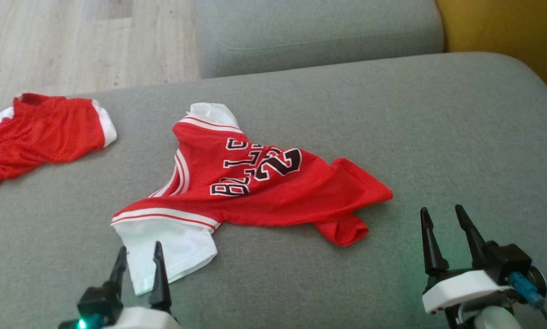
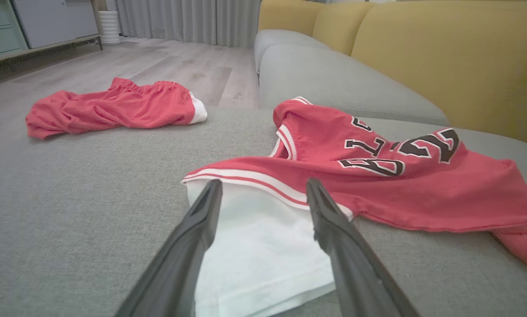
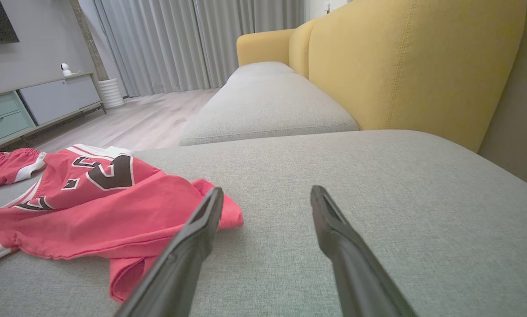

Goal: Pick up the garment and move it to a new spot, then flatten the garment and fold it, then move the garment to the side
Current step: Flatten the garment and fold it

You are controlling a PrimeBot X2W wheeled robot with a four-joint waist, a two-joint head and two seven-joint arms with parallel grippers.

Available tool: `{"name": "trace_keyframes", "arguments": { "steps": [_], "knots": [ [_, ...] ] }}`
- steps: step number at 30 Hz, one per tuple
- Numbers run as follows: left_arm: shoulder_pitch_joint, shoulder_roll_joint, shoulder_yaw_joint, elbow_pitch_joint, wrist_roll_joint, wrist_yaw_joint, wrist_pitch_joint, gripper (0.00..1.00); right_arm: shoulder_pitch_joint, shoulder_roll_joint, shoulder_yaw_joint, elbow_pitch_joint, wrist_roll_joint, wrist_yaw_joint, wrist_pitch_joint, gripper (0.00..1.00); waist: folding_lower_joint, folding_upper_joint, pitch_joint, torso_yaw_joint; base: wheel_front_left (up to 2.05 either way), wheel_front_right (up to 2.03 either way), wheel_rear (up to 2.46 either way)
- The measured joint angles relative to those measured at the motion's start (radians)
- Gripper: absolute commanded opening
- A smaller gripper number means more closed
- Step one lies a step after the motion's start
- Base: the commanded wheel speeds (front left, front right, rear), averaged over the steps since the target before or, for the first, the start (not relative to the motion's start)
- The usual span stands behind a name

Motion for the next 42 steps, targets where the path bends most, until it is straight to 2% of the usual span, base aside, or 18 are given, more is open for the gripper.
{"name": "trace_keyframes", "arguments": {
  "steps": [13, 17, 24, 31, 41, 42],
  "knots": [
    [0.023, -0.030, -0.027, 0.055, 0.000, -0.021, -0.041, 1.00, 0.014, 0.000, 0.006, 0.007, -0.005, 0.000, 0.000, 1.00, 0.0000, 0.0000, -0.031, 0.049, 0.00, 0.00, 0.00],
    [0.021, -0.032, -0.031, 0.056, 0.000, -0.024, -0.049, 1.00, 0.008, 0.000, 0.006, 0.042, -0.092, 0.000, 0.000, 1.00, 0.0000, 0.0000, -0.022, 0.065, 0.00, 0.00, 0.00],
    [0.008, -0.035, -0.047, 0.057, 0.003, -0.025, -0.050, 1.00, -0.095, 0.000, -0.038, 0.173, -0.236, 0.000, 0.033, 1.00, 0.0001, 0.0000, 0.008, 0.109, 0.00, 0.00, 0.00],
    [-0.025, -0.037, -0.048, 0.058, 0.003, -0.025, -0.057, 1.00, -0.195, 0.000, -0.104, 0.278, -0.309, 0.000, 0.031, 1.00, 0.0003, 0.0000, 0.060, 0.161, 0.00, 0.00, 0.00],
    [-0.040, -0.036, -0.050, 0.072, 0.012, -0.025, -0.057, 1.00, -0.282, 0.000, -0.148, 0.455, -0.262, 0.000, 0.042, 1.00, 0.0002, 0.0000, 0.109, 0.202, 0.00, 0.00, 0.00],
    [-0.043, -0.036, -0.050, 0.072, 0.012, -0.025, -0.057, 1.00, -0.286, 0.000, -0.148, 0.470, -0.254, 0.000, 0.044, 0.95, 0.0002, 0.0000, 0.110, 0.204, 0.00, 0.00, 0.00]
  ]
}}
